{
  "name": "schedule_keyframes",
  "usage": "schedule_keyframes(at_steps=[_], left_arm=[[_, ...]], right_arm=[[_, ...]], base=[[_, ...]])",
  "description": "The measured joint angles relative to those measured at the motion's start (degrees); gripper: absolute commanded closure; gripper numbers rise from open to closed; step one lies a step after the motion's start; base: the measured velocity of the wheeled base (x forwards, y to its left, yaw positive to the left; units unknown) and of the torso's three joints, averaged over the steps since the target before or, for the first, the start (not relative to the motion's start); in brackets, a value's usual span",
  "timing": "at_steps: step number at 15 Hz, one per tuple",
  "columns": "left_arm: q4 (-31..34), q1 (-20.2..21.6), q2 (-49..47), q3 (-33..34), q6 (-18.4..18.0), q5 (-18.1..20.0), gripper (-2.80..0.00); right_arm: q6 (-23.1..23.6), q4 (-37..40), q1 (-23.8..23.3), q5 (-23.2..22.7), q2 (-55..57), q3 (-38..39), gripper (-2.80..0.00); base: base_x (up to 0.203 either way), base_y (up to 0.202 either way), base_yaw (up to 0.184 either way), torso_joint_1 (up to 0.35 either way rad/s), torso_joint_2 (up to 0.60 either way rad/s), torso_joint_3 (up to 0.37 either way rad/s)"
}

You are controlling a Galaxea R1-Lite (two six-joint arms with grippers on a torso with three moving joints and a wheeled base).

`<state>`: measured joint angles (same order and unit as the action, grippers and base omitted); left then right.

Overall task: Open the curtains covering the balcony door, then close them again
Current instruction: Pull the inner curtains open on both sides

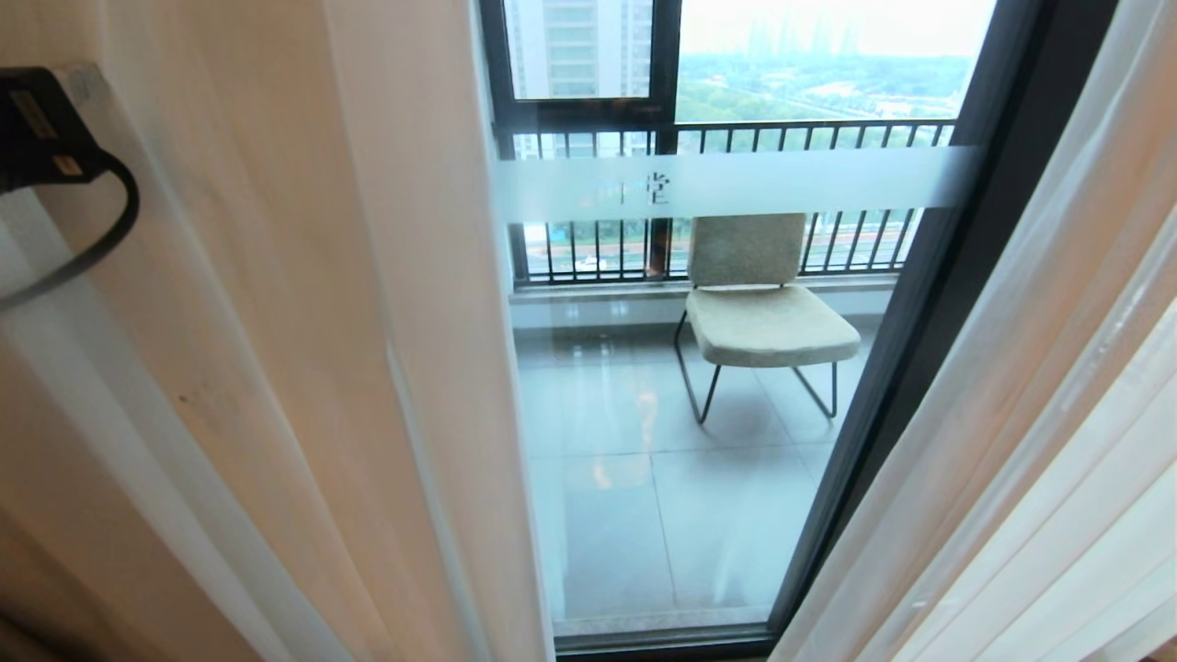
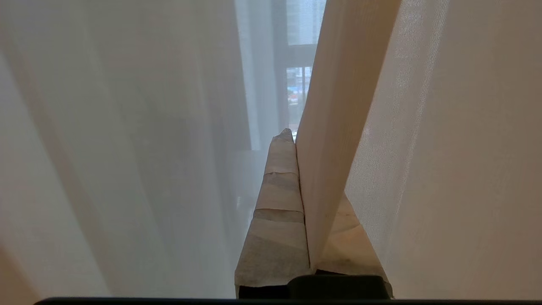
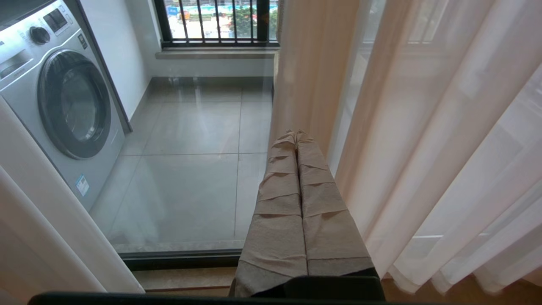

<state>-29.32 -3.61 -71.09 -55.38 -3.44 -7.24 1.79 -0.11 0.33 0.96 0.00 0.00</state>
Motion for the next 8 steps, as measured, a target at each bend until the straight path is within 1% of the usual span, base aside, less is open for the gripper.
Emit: schedule_keyframes(at_steps=[8], left_arm=[[-0.1,0.0,0.3,0.1,0.1,0.0,0.0]], right_arm=[[0.0,0.0,0.0,0.0,0.0,0.0,0.0]], base=[[0.0,0.19,0.0,0.001,0.0,0.002]])
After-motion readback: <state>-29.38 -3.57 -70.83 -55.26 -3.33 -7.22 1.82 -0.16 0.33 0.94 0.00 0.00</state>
